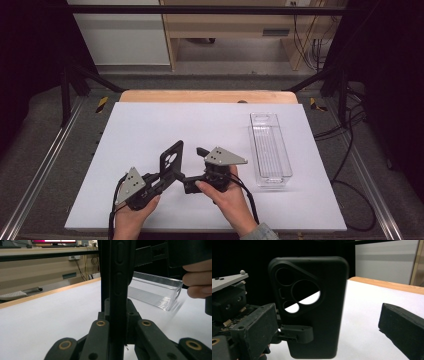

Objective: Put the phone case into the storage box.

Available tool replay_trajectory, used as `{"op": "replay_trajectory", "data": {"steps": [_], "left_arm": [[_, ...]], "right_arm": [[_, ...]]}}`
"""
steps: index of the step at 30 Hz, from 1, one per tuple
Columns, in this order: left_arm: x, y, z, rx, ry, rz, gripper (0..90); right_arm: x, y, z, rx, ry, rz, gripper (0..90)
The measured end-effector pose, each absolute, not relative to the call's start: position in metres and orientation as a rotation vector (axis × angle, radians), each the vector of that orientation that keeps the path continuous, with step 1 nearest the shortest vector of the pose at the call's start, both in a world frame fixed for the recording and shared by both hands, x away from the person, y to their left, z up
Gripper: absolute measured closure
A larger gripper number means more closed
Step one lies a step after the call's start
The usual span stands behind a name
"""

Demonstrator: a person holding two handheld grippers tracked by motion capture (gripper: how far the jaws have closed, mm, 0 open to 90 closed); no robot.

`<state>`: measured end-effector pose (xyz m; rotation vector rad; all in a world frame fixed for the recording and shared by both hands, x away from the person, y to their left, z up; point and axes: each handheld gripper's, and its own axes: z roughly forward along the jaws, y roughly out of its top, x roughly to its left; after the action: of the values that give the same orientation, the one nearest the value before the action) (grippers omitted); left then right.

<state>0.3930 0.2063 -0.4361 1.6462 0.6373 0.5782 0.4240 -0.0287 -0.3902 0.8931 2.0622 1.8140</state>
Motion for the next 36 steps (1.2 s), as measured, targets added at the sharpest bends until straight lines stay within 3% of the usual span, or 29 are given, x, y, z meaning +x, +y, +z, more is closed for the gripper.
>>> {"op": "replay_trajectory", "data": {"steps": [36], "left_arm": [[0.383, 0.183, -0.439, 1.654, 0.593, 0.496, 84.9]], "right_arm": [[0.417, -0.011, -0.403, 0.933, 1.964, 1.889, 3.5]]}}
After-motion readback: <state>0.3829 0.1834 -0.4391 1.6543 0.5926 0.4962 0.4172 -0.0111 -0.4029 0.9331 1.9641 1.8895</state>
